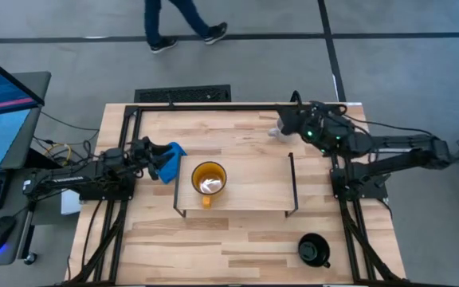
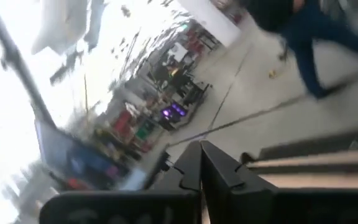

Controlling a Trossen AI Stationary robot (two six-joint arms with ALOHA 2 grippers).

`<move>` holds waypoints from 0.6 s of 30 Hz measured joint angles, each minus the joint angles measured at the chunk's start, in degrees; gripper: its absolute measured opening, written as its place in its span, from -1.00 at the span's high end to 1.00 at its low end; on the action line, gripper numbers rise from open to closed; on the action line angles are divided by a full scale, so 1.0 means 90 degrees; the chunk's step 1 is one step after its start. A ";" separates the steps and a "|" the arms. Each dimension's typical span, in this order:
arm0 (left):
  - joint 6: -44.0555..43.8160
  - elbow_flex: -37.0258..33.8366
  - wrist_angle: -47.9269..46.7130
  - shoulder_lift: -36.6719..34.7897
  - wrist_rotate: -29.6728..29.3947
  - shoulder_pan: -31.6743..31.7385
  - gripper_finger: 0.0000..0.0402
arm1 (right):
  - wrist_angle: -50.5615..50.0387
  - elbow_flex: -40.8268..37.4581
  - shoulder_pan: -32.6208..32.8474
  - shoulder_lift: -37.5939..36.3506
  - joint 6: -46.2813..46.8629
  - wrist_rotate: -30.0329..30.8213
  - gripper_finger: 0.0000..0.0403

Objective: Stack small to large cups/mugs on shelf
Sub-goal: Put the gray cup on the shelf

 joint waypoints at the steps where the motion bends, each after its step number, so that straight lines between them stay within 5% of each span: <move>1: 0.0000 0.0002 -0.0064 -0.0002 0.0000 0.0000 0.11 | 0.0011 0.0001 -0.0084 0.0073 0.0540 -0.0001 0.86; 4: 0.0000 0.0002 -0.0279 0.0000 0.0000 0.0000 0.11 | -0.0310 0.0002 -0.0334 0.0243 0.1939 -0.0096 0.84; 12: 0.0000 0.0002 -0.0395 0.0000 -0.0002 0.0000 0.11 | -0.0226 0.0002 -0.0719 0.0527 0.3228 -0.0505 0.82; 18: 0.0000 0.0002 -0.0395 0.0000 -0.0007 0.0000 0.11 | -0.0293 0.0149 -0.0707 0.0881 0.3145 0.0444 0.82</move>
